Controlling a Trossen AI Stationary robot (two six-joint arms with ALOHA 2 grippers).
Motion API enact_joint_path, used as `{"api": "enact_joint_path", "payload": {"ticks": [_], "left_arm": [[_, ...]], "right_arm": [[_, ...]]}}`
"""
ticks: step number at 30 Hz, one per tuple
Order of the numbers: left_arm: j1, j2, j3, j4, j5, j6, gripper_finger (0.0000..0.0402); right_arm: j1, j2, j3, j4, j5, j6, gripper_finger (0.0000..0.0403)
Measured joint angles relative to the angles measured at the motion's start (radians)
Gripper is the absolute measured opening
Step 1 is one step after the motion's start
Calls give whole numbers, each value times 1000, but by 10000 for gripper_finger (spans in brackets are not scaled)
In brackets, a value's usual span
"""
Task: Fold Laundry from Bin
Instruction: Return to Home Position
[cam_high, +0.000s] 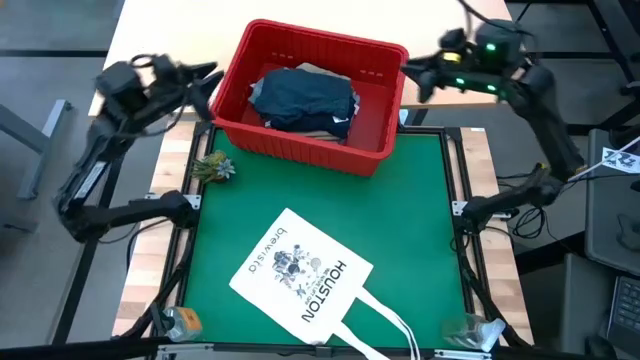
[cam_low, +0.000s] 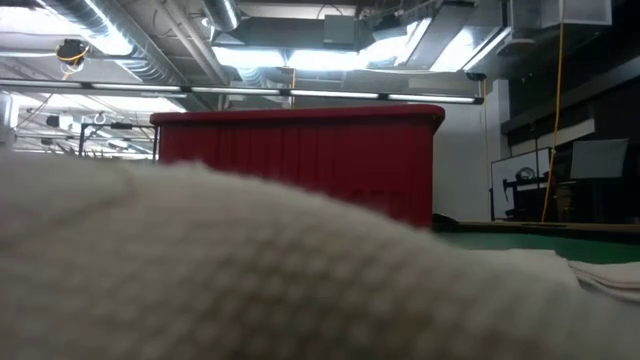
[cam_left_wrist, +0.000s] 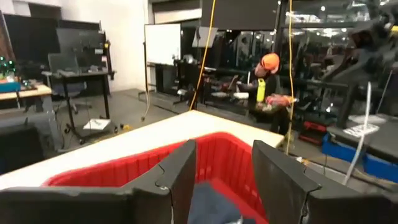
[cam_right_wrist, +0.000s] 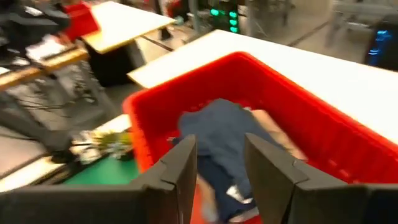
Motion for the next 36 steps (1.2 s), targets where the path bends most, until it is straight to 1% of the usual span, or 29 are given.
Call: {"api": "enact_joint_path", "payload": {"ticks": [4, 6, 8, 10, 12, 13, 15, 17, 19, 21, 23, 25, 28, 30, 32, 34, 35, 36], "left_arm": [[-17, -108, 0, -160, 17, -4, 130], [-27, -157, 0, -248, 49, -4, 113], [-37, -203, 0, -336, 83, -4, 92], [-46, -246, 0, -412, 115, -4, 68], [-53, -284, 0, -483, 147, -4, 43], [-55, -303, 0, -515, 158, -4, 31], [-55, -339, 0, -572, 179, -4, 9], [-55, -381, -1, -617, 204, -15, 5], [-55, -436, -5, -632, 233, -24, 9], [-54, -503, -21, -632, 271, -24, 10], [-51, -567, -45, -632, 312, -34, 9], [-44, -634, -80, -632, 343, -83, 4], [-24, -725, -134, -630, 350, -162, 2], [-5, -777, -177, -629, 384, -183, 3], [24, -828, -223, -624, 454, -177, 2], [62, -879, -268, -624, 519, -162, 1], [82, -901, -293, -622, 536, -157, 2], [106, -904, -310, -634, 558, -152, 2]], "right_arm": [[10, -88, 0, -95, -92, 70, 127], [10, -131, 0, -168, -139, 72, 114], [10, -170, 0, -241, -166, 64, 91], [24, -202, 0, -306, -171, 60, 59], [58, -228, -3, -351, -156, 42, 24], [76, -243, -10, -358, -144, 30, 12], [119, -289, -48, -356, -118, 11, 9], [167, -349, -114, -335, -111, 15, 22], [212, -424, -223, -291, -108, 21, 30], [254, -510, -368, -188, -90, 62, 30], [293, -598, -537, -48, -76, 126, 24], [327, -677, -719, 117, -75, 177, 14], [379, -790, -975, 359, -71, 216, 3], [415, -851, -1122, 512, -72, 249, 5], [457, -897, -1248, 639, -74, 277, 7], [501, -924, -1359, 736, -61, 283, 8], [524, -934, -1409, 785, -49, 283, 8], [547, -940, -1457, 829, -36, 284, 8]]}}
